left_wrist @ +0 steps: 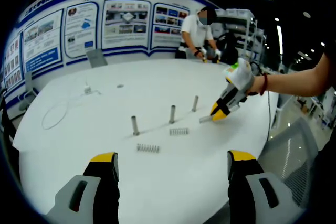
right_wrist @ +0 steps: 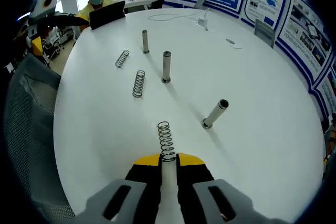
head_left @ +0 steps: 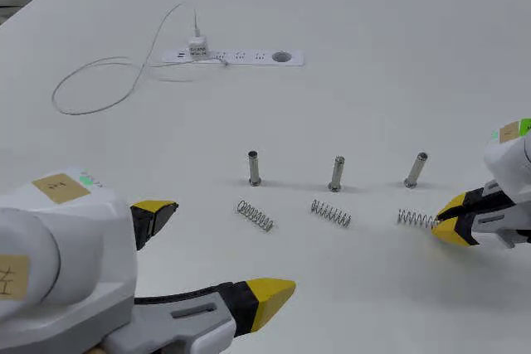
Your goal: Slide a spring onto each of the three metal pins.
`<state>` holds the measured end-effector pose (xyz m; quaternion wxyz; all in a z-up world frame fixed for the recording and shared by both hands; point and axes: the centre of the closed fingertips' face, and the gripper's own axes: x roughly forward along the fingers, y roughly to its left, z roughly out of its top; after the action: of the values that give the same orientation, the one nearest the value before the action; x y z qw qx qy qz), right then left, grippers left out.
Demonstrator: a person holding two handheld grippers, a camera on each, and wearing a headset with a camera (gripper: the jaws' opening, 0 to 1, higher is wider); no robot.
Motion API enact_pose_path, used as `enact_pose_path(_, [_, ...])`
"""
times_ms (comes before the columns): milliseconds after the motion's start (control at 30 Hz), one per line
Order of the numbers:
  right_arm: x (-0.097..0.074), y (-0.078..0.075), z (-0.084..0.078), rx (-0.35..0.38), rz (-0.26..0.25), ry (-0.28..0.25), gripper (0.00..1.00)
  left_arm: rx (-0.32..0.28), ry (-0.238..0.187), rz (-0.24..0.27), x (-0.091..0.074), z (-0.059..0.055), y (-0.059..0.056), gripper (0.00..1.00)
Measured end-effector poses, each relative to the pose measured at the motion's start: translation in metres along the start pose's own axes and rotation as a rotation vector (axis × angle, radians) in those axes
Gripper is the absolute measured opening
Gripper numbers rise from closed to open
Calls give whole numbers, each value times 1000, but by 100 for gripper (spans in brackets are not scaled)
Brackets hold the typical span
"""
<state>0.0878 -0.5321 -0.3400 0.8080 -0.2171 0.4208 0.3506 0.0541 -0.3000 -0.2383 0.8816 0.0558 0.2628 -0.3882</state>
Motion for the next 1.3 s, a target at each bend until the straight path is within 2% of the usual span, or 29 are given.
enact_pose_path(233, [-4, -1, 9, 37, -13, -53, 10, -12, -4, -3, 0, 0, 0, 87])
enact_pose_path(533, [-1, -1, 6, 39, -10, -36, 10, -17, -9, 0, 0, 2, 1, 86])
enact_pose_path(1300, [-11, -3, 17, 48, -32, -64, 10, -17, -13, -4, 0, 3, 0, 86])
